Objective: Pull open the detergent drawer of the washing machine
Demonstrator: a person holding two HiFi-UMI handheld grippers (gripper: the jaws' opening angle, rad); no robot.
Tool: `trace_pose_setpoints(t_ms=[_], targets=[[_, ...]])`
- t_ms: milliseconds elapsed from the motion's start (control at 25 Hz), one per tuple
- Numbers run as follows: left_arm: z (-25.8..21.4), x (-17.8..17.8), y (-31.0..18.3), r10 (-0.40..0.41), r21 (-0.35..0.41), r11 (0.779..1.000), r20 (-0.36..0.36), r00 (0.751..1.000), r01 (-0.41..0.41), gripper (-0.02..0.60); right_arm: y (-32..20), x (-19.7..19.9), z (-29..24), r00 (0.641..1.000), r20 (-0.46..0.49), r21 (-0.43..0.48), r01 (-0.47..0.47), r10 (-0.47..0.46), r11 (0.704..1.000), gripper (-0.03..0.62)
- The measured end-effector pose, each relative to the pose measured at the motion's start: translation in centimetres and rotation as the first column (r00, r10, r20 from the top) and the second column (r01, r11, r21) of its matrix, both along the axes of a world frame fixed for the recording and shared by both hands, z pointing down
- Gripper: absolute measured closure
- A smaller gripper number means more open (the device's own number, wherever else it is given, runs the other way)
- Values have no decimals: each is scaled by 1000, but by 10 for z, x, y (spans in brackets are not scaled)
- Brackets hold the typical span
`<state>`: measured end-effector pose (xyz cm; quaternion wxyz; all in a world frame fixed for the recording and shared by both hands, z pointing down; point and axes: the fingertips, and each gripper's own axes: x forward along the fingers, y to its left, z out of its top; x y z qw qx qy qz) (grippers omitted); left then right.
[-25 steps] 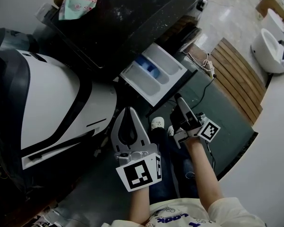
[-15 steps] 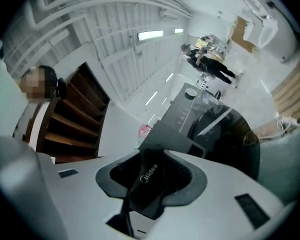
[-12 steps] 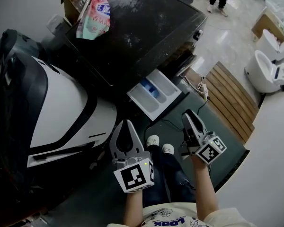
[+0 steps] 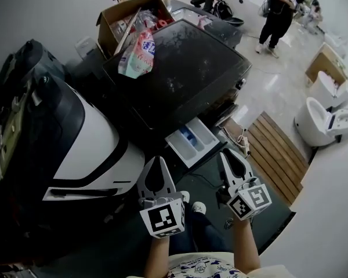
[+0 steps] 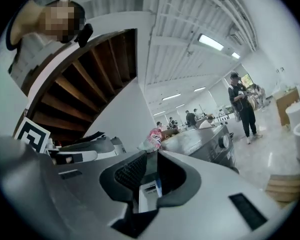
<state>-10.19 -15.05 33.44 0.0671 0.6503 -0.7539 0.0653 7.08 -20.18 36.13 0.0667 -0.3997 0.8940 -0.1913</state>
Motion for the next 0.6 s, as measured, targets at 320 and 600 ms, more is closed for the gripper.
trace_pose_setpoints(t_ms=[320,600], targets=[[-55,-14,4,-4,53,999,2,1000,4,568,2,-24,-62,987,-150,116,-34,51,993,558],[-88,-35,8,-21,95,995,12,1000,19,568,4,-51,-102,966,-246,225,-22,79,974,580]])
